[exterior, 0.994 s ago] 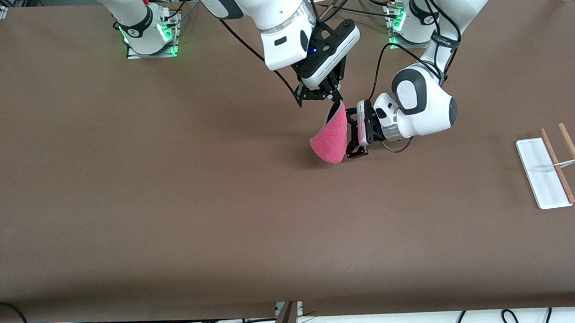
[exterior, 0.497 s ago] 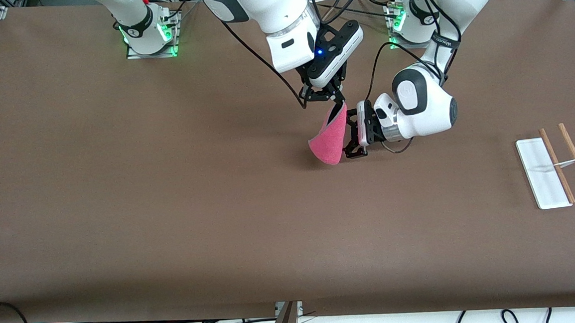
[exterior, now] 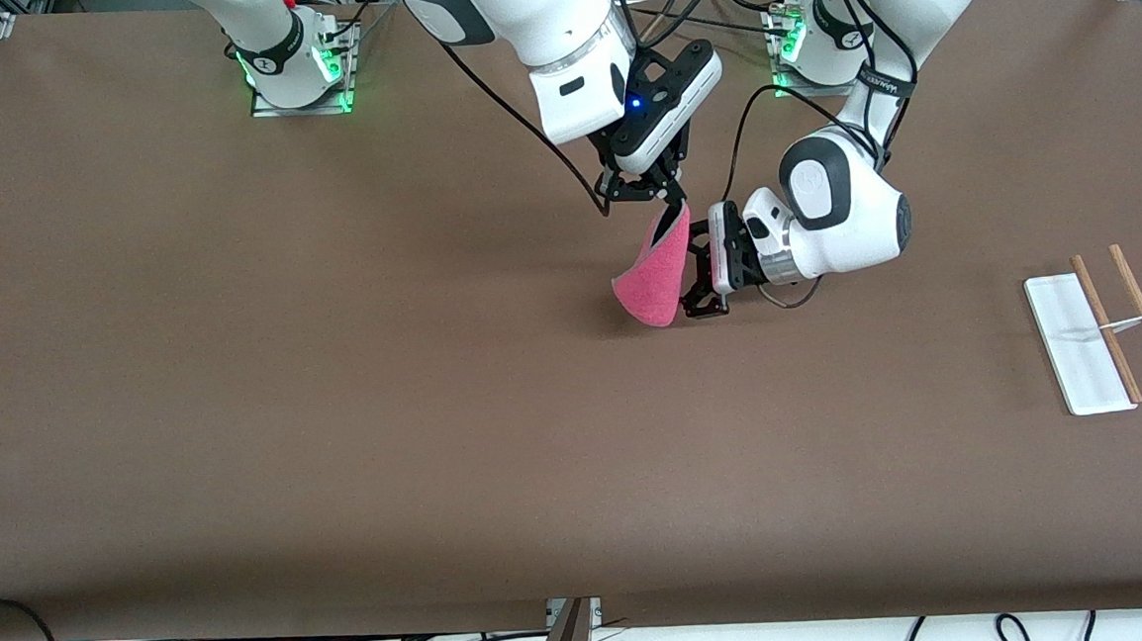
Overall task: Pass towel and hang on rack
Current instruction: 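Close the left gripper on the hanging pink towel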
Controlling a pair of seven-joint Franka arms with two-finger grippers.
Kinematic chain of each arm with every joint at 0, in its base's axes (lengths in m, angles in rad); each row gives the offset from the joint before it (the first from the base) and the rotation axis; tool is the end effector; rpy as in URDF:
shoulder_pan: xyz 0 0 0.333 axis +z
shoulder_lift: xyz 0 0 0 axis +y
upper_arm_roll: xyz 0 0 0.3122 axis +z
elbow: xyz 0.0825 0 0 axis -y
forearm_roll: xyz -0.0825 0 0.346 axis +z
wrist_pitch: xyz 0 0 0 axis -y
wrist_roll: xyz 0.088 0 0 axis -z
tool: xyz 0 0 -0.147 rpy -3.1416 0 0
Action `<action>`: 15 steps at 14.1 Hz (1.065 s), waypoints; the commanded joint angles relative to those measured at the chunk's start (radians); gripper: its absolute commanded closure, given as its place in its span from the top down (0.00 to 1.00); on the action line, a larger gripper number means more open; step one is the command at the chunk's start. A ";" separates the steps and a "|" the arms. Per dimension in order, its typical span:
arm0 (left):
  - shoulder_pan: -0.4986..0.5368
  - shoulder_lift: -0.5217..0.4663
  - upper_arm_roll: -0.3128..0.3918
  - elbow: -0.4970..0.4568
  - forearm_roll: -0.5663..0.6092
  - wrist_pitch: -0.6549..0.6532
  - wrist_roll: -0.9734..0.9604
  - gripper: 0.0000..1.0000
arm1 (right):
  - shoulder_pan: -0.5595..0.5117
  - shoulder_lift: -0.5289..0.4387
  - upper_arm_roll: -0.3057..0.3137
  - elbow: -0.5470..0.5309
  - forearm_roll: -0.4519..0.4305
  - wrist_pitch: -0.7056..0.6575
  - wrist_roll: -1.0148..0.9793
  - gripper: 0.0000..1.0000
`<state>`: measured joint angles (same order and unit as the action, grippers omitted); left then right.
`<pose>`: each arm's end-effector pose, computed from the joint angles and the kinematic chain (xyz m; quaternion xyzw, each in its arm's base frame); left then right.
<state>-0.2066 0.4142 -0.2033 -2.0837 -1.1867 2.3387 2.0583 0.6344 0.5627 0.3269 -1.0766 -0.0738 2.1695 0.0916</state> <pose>0.4994 -0.2617 0.2240 0.6647 -0.6228 0.2459 0.3315 0.4806 0.5543 0.5433 -0.8854 -0.3729 -0.2167 0.1736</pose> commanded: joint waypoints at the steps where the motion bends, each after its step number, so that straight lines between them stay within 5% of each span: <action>1: -0.007 -0.008 0.004 0.004 -0.016 0.001 0.006 0.47 | -0.001 -0.006 0.003 -0.011 0.008 0.015 -0.018 0.00; 5: -0.007 -0.015 0.004 0.004 -0.011 0.001 0.003 0.04 | -0.001 -0.006 0.003 -0.009 0.009 0.015 -0.012 0.00; 8: -0.005 -0.028 0.005 0.004 0.024 0.007 0.000 0.00 | -0.001 -0.006 0.003 -0.009 0.008 0.015 -0.007 0.00; 12: -0.002 -0.052 0.005 0.039 0.232 0.036 -0.096 0.00 | -0.001 -0.006 0.003 -0.009 0.011 0.013 -0.001 0.00; 15: -0.002 -0.067 0.005 0.030 0.236 0.036 -0.125 0.00 | -0.001 -0.006 0.003 -0.009 0.011 0.015 -0.001 0.00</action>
<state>-0.2064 0.3749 -0.1992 -2.0393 -0.9758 2.3692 1.9632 0.6344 0.5631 0.3269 -1.0766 -0.0737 2.1703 0.0917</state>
